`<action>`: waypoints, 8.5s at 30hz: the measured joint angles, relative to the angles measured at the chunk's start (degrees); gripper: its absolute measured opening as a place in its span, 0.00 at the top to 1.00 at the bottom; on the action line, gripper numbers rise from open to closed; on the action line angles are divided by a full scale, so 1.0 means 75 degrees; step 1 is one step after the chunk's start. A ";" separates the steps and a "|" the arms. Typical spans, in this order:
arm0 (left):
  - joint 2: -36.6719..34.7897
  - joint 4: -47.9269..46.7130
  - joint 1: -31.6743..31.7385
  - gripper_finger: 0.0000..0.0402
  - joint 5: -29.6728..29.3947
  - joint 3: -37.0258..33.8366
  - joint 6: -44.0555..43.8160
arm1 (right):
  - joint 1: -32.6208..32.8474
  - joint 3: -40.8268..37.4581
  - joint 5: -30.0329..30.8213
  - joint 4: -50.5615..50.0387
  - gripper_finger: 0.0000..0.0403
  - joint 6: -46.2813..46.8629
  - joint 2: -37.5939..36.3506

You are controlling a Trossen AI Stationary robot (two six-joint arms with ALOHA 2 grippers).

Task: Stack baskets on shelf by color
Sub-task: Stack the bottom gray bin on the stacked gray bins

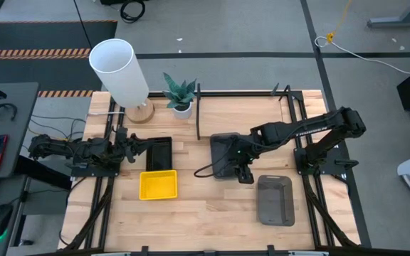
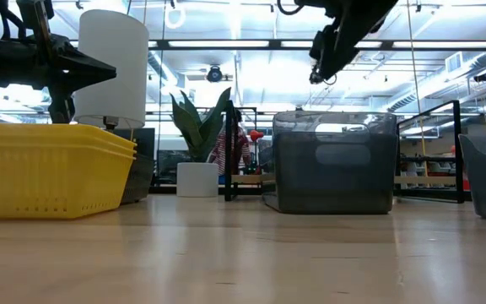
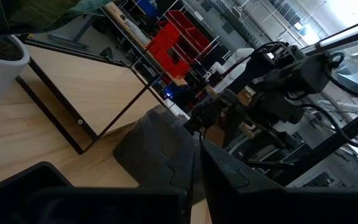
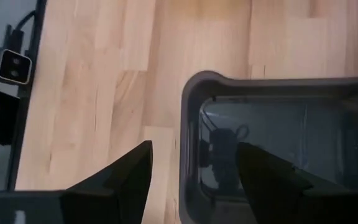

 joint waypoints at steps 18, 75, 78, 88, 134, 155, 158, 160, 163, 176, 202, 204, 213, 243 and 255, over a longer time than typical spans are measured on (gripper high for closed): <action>0.0002 -0.0003 0.0000 0.92 0.0000 0.0002 0.0003 | 0.0053 0.0530 0.1047 -0.0926 0.38 0.0069 -0.0213; -0.0001 0.0000 -0.0002 0.90 0.0000 0.0001 0.0001 | 0.0719 -0.3141 0.0349 -0.2652 0.26 0.2087 -0.2473; -0.0001 0.0000 -0.0002 0.90 -0.0003 0.0000 -0.0003 | 0.0848 -0.3299 0.0183 -0.2582 0.26 0.1976 -0.2483; -0.0001 -0.0001 -0.0002 0.92 0.0000 0.0000 0.0000 | 0.0649 -0.3210 -0.0317 -0.3053 0.30 0.1149 -0.2463; -0.0001 -0.0001 -0.0002 0.91 0.0000 0.0000 0.0002 | -0.0096 -0.3193 -0.0219 -0.3219 0.30 -0.2121 -0.6437; 0.0001 -0.0002 -0.0002 0.92 0.0000 0.0002 -0.0002 | -0.0256 -0.3663 0.0077 -0.3843 0.30 -0.1060 -0.6452; -0.0001 -0.0003 -0.0002 0.92 0.0000 0.0003 -0.0003 | -0.0308 -0.3586 0.0271 -0.3841 0.30 -0.0635 -0.6263; -0.0001 0.0000 0.0001 0.92 0.0000 0.0003 0.0000 | -0.0369 -0.3584 0.0296 -0.3839 0.30 -0.0207 -0.6051; -0.0001 -0.0001 -0.0001 0.91 0.0000 0.0000 0.0000 | -0.0396 -0.3586 0.0296 -0.3876 0.30 0.0265 -0.5804; -0.0001 -0.0002 -0.0002 0.93 0.0000 0.0000 -0.0001 | 0.0051 -0.3586 0.0067 -0.2731 0.30 0.1626 -0.5035; -0.0001 0.0000 -0.0002 0.90 0.0000 0.0000 0.0000 | 0.1680 -0.5015 0.0706 -0.0219 0.39 0.2618 -0.3492; -0.0001 0.0000 -0.0002 0.90 0.0000 0.0003 0.0000 | 0.1739 -0.5273 0.0788 -0.0040 0.42 0.2616 -0.3418; 0.0000 -0.0003 -0.0002 0.92 0.0000 0.0000 0.0000 | 0.1785 -0.5690 0.0468 0.0443 0.55 0.3233 -0.3101; -0.0001 0.0000 -0.0002 0.92 0.0000 0.0001 0.0000 | 0.1784 -0.5672 0.0341 0.1199 0.98 0.2764 -0.1712; -0.0001 -0.0002 -0.0002 0.90 0.0000 0.0000 0.0003 | 0.1786 -0.5705 0.0014 0.1191 0.98 0.3211 -0.2037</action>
